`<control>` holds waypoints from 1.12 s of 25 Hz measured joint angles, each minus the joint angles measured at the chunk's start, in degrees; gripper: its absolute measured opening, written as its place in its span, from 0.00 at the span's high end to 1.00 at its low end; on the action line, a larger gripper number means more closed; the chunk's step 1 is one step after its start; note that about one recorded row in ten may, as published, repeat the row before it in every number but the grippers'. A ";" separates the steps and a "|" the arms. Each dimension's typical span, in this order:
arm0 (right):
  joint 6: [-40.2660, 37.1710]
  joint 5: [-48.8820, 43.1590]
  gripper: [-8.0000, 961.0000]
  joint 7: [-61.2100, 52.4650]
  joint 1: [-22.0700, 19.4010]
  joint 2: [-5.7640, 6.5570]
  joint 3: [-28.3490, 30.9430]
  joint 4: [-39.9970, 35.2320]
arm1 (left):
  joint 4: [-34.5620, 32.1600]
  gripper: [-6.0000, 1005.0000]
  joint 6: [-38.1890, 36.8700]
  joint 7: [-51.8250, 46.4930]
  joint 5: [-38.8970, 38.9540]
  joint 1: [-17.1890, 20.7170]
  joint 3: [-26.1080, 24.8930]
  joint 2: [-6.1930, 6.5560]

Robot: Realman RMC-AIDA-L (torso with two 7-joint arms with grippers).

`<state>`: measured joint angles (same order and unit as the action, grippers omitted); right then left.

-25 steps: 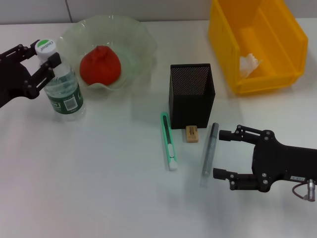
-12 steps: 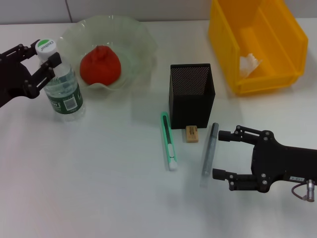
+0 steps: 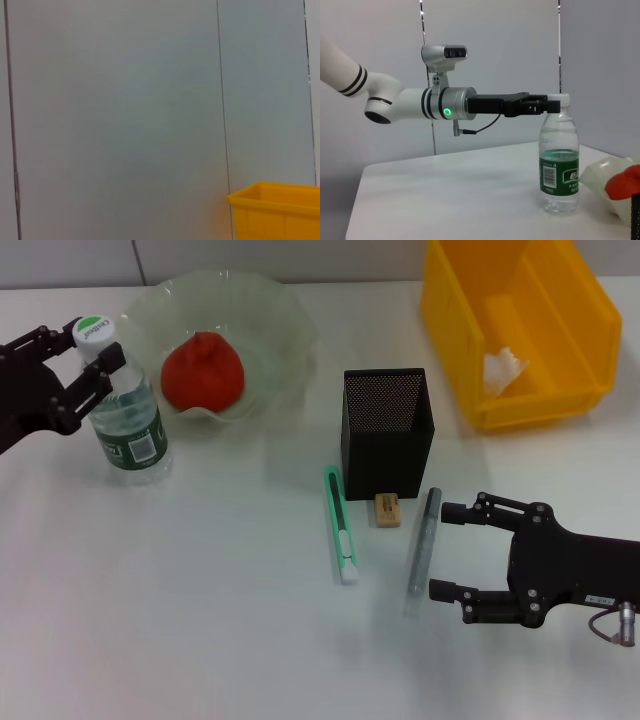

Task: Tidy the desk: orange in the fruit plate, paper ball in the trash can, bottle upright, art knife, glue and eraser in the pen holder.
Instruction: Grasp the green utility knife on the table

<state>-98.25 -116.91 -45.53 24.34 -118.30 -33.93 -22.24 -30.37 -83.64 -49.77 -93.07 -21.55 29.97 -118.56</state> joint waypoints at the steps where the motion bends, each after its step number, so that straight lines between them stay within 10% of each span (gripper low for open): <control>1: 0.00 0.00 0.13 0.00 0.00 0.00 -0.03 0.00 | 0.12 0.43 0.02 -0.01 0.02 -0.07 0.00 0.00; 15: -0.01 -0.09 0.13 0.00 -0.10 0.00 0.07 0.00 | 0.66 0.21 -0.67 -0.02 0.03 -0.14 -0.10 0.10; 28: 2.33 -0.01 0.13 -2.65 0.33 -0.08 0.27 0.09 | -6.16 0.21 -19.20 -19.95 6.31 0.21 0.87 1.30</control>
<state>-95.92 -116.92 -48.18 24.67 -118.38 -33.66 -22.15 -36.53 -102.84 -69.72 -86.75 -21.34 30.84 -117.26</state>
